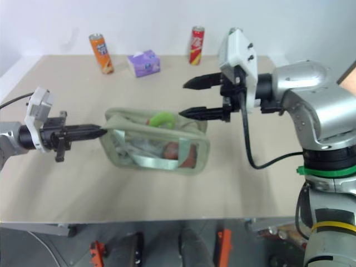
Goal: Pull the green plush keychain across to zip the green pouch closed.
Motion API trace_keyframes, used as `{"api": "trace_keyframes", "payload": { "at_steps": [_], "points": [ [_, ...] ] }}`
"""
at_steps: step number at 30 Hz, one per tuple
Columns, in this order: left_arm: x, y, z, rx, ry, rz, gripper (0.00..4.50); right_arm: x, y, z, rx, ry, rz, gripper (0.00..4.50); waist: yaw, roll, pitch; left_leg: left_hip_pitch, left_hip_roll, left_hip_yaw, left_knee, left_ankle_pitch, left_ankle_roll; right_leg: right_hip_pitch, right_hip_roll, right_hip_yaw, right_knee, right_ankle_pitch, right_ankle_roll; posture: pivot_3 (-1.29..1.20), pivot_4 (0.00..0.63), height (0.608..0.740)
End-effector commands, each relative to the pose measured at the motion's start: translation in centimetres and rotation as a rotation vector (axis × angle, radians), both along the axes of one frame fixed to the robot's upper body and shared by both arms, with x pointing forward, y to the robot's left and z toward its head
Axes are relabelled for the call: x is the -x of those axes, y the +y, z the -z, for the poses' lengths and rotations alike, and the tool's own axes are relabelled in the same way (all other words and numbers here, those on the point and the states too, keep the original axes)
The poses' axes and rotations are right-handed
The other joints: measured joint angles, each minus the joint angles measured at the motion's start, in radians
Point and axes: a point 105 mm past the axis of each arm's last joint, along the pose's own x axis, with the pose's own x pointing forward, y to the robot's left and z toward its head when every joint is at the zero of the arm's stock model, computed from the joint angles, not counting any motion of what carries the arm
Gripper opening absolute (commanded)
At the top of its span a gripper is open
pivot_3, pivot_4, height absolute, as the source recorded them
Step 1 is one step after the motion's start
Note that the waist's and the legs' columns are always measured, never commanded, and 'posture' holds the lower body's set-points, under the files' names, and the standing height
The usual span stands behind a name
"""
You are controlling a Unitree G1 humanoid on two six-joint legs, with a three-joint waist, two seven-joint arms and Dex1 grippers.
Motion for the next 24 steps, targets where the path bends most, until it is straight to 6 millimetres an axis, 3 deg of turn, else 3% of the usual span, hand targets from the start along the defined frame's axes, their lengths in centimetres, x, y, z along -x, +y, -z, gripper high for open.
{"api": "trace_keyframes", "payload": {
  "at_steps": [1,24],
  "points": [
    [0.3,-0.1,-1.2,0.000,-0.060,0.007,0.00,0.1,0.5,-0.8,0.045,-0.078,-0.043,3.41,0.000,0.000,0.000,0.000,0.000,0.000,0.000,0.000,0.000,0.000,0.000,0.000,0.000,0.000,0.000,0.00,0.150,0.740],
    [0.6,0.0,-1.3,0.009,-0.071,-0.017,0.00,-0.7,3.4,0.5,0.119,-0.057,-0.205,3.41,0.000,0.000,0.000,0.001,0.000,-0.001,0.001,0.000,0.000,0.000,0.000,-0.001,0.000,0.001,-0.001,0.00,0.150,0.740]
  ]
}}
